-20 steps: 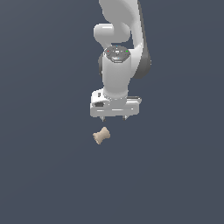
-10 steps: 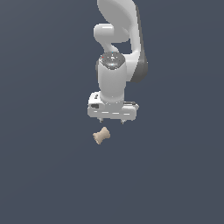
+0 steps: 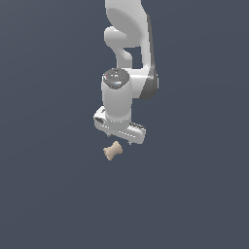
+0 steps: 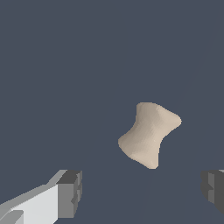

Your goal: Pick up the object and move it to a goal position.

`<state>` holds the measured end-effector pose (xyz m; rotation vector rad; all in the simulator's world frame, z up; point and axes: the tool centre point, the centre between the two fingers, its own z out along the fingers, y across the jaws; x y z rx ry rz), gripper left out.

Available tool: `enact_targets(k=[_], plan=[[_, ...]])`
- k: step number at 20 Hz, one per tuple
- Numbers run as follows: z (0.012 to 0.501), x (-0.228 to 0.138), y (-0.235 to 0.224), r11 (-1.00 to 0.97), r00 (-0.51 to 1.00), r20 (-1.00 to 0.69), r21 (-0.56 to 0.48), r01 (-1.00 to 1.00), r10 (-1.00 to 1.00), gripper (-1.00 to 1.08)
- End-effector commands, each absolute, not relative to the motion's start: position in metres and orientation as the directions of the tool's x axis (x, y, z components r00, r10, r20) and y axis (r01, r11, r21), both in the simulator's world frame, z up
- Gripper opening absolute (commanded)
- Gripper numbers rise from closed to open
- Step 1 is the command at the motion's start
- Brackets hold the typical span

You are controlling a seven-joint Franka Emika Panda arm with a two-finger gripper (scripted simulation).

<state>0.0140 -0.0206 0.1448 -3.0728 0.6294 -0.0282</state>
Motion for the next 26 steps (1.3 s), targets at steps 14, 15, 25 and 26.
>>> enact_targets(k=[14, 15, 25, 26], plan=[[0.11, 0.02, -0.051, -0.665, 0.665, 0.001, -0.003, -0.746, -0.746, 1.0], [0.109, 0.02, -0.052, -0.653, 0.653, 0.001, -0.003, -0.758, -0.758, 1.0], [0.103, 0.021, -0.058, -0.589, 0.589, 0.0, 0.0, -0.808, -0.808, 1.0], [0.103, 0.02, -0.058, -0.593, 0.593, 0.0, 0.0, -0.805, -0.805, 1.0]])
